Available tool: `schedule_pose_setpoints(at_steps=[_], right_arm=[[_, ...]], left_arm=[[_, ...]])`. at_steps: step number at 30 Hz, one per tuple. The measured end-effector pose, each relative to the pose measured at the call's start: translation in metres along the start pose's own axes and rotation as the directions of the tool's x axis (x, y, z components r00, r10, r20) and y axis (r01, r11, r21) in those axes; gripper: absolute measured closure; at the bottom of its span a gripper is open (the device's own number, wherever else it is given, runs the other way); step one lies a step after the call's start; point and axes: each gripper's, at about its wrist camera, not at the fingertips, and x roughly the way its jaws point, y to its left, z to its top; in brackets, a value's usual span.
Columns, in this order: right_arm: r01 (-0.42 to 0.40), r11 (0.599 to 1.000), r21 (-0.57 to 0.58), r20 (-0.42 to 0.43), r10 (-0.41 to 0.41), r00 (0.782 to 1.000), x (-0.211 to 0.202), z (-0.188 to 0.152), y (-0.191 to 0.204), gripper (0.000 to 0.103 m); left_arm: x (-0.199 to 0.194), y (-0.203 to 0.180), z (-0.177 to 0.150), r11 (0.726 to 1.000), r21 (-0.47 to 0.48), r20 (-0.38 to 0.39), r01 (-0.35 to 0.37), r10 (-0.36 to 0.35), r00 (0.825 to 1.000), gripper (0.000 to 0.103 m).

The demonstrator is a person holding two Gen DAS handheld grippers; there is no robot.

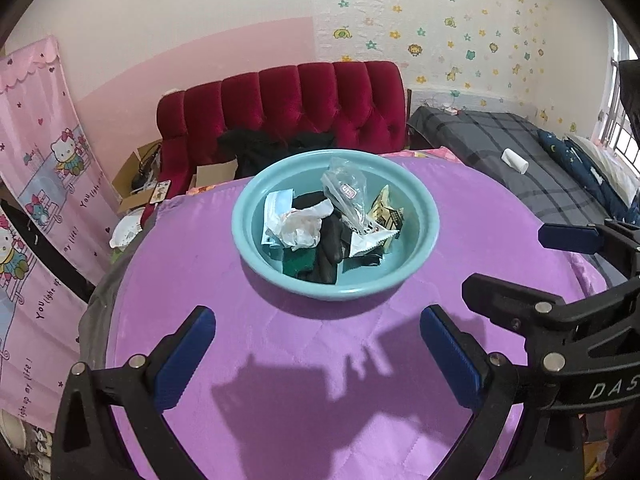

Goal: Organize soft objects

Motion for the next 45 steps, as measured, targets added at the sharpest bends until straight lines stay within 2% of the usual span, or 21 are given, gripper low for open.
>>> schedule_pose_setpoints(at_steps=[11, 14, 18, 45], right_arm=[[0.046, 0.999, -0.027, 0.071, -0.044, 0.996, -0.022, -0.037, 0.004, 0.000], [0.045, 0.999, -0.023, 0.071, -0.043, 0.997, -0.020, -0.046, 0.004, 0.000], [0.042, 0.999, -0.022, 0.053, -0.041, 0.998, -0.014, -0.054, 0.003, 0.000], [0.036, 0.999, -0.010, 0.063, -0.036, 0.997, -0.016, -0.063, 0.001, 0.000]], left_arm=[[-0.014, -0.012, -0.033, 0.999, -0.037, 0.029, -0.039, 0.040, 0.999, 0.000], [-0.012, -0.014, -0.044, 0.998, -0.058, 0.012, -0.024, 0.025, 1.000, 0.000], [-0.009, -0.019, -0.052, 0.999, -0.039, 0.002, -0.035, 0.036, 0.999, 0.000], [-0.015, -0.021, -0.058, 0.999, -0.038, 0.002, -0.035, 0.035, 0.999, 0.000]])
